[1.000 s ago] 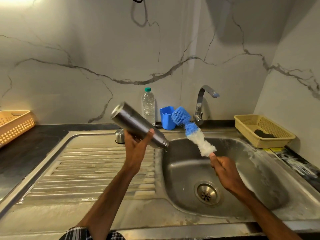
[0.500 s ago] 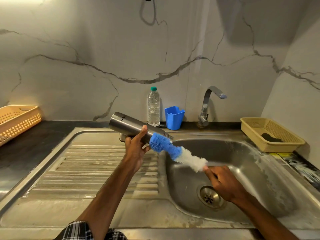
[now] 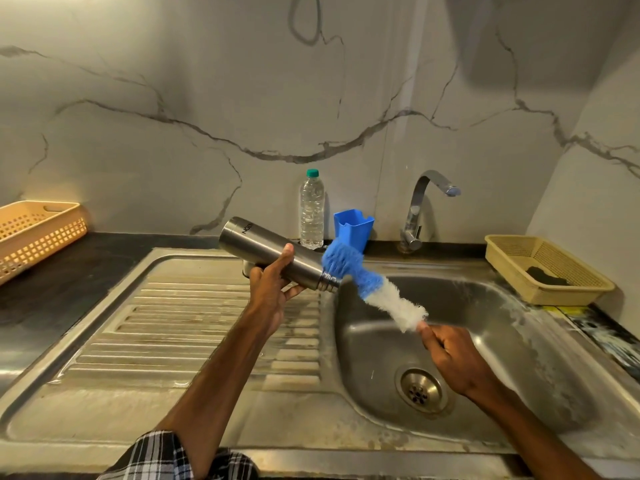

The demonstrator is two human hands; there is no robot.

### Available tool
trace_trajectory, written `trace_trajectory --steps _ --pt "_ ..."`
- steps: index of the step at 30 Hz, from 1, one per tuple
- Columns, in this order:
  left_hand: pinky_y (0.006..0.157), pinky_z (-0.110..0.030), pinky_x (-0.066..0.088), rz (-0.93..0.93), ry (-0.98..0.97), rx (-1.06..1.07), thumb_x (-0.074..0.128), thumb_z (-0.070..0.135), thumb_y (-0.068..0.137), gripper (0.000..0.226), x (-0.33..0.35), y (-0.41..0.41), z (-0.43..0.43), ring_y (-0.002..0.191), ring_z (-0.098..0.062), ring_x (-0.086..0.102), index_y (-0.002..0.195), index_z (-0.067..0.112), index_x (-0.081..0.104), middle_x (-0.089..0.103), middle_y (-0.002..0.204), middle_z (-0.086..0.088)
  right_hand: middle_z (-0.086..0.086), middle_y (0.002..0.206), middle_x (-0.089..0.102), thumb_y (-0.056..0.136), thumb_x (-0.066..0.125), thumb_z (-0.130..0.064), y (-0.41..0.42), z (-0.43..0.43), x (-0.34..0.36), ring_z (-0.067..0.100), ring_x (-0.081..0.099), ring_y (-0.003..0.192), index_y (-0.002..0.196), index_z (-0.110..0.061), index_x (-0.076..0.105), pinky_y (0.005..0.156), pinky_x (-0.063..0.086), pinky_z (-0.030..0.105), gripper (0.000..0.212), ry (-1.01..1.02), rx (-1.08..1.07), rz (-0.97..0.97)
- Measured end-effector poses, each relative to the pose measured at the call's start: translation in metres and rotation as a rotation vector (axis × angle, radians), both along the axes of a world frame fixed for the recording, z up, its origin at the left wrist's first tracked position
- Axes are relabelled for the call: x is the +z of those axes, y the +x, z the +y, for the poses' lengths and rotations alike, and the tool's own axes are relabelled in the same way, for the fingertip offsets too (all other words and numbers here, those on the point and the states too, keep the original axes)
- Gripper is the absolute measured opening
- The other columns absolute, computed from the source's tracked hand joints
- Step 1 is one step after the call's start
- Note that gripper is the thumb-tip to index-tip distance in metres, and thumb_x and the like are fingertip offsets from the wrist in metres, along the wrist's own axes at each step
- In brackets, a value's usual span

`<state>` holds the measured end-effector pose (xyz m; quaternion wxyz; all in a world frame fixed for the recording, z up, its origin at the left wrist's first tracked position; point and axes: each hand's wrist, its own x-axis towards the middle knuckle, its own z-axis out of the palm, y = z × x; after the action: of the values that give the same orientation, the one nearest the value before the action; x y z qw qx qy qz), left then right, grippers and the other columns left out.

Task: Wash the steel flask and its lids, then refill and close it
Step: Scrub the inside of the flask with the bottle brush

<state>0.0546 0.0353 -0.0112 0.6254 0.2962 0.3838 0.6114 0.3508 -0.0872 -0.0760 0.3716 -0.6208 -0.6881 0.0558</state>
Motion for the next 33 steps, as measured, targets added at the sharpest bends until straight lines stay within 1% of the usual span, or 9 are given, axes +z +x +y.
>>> trace_trajectory --steps 3,9,12,18,21,25,27,30,33 --pt "0.077 -0.045 0.063 0.002 0.004 -0.015 0.075 0.024 0.090 0.066 -0.001 0.001 0.000 0.113 -0.031 0.069 0.143 0.009 0.038 0.064 0.129 -0.017 -0.006 0.050 0.031 0.096 0.030 -0.060 -0.001 0.001 0.000 0.008 0.029 0.046 0.055 -0.012 0.038 0.048 0.022 0.028 0.063 -0.001 0.025 0.005" --pt "0.086 -0.051 0.060 0.019 0.041 -0.041 0.073 0.025 0.091 0.058 0.002 -0.001 0.000 0.112 -0.031 0.069 0.139 0.012 0.042 0.066 0.127 -0.016 -0.006 0.051 0.032 0.093 0.030 -0.063 0.000 0.003 -0.002 0.007 0.030 0.047 0.056 -0.020 0.036 0.049 0.024 0.030 0.058 -0.032 -0.021 0.064" --pt "0.086 -0.050 0.060 -0.006 0.078 -0.087 0.068 0.026 0.094 0.045 0.007 -0.003 -0.002 0.113 -0.031 0.069 0.133 0.013 0.047 0.067 0.125 -0.017 -0.004 0.048 0.033 0.091 0.033 -0.063 -0.001 0.002 0.000 0.007 0.029 0.046 0.054 -0.019 0.040 0.048 0.024 0.026 0.058 -0.055 0.029 0.162" --pt "0.088 -0.048 0.060 -0.212 0.032 -0.139 0.066 0.031 0.094 0.059 0.012 -0.005 -0.004 0.118 -0.034 0.067 0.142 0.006 0.045 0.063 0.134 -0.021 -0.004 0.052 0.029 0.086 0.043 -0.064 -0.008 0.000 0.000 0.009 0.023 0.043 0.061 -0.017 0.040 0.043 0.020 0.023 0.053 -0.183 0.130 0.435" --pt "0.087 -0.049 0.060 -0.313 -0.003 -0.138 0.065 0.031 0.095 0.054 0.014 -0.006 -0.006 0.119 -0.035 0.066 0.139 0.006 0.048 0.064 0.132 -0.021 -0.006 0.050 0.029 0.092 0.043 -0.056 -0.009 0.000 0.001 0.008 0.023 0.043 0.060 -0.017 0.041 0.044 0.021 0.023 0.051 -0.206 0.136 0.421" --pt "0.070 -0.042 0.063 -0.404 -0.009 -0.147 0.061 0.029 0.099 0.042 0.018 -0.002 -0.009 0.114 -0.033 0.068 0.133 0.006 0.052 0.068 0.123 -0.019 -0.008 0.050 0.028 0.101 0.042 -0.047 -0.013 -0.002 0.005 0.008 0.022 0.043 0.060 -0.018 0.039 0.045 0.019 0.023 0.050 -0.220 0.145 0.471" --pt "0.073 -0.042 0.063 -0.414 0.007 -0.148 0.061 0.028 0.100 0.038 0.018 -0.001 -0.009 0.116 -0.033 0.067 0.131 0.006 0.053 0.067 0.125 -0.020 -0.007 0.050 0.029 0.098 0.041 -0.045 -0.016 -0.003 0.007 0.009 0.023 0.043 0.061 -0.017 0.040 0.044 0.021 0.023 0.047 -0.225 0.139 0.441" --pt "0.081 -0.043 0.063 -0.405 0.023 -0.113 0.063 0.027 0.098 0.047 0.014 0.001 -0.009 0.119 -0.034 0.065 0.137 0.005 0.048 0.065 0.128 -0.021 -0.006 0.049 0.031 0.101 0.042 -0.049 -0.014 -0.003 0.005 0.009 0.025 0.043 0.059 -0.018 0.041 0.044 0.023 0.023 0.052 -0.214 0.127 0.410" --pt "0.077 -0.042 0.063 -0.395 0.034 -0.046 0.066 0.025 0.095 0.053 0.013 0.002 -0.007 0.121 -0.034 0.064 0.139 0.004 0.045 0.063 0.130 -0.023 -0.005 0.049 0.033 0.096 0.040 -0.051 -0.013 -0.002 0.003 0.012 0.028 0.046 0.057 -0.019 0.042 0.047 0.025 0.025 0.050 -0.201 0.114 0.336"
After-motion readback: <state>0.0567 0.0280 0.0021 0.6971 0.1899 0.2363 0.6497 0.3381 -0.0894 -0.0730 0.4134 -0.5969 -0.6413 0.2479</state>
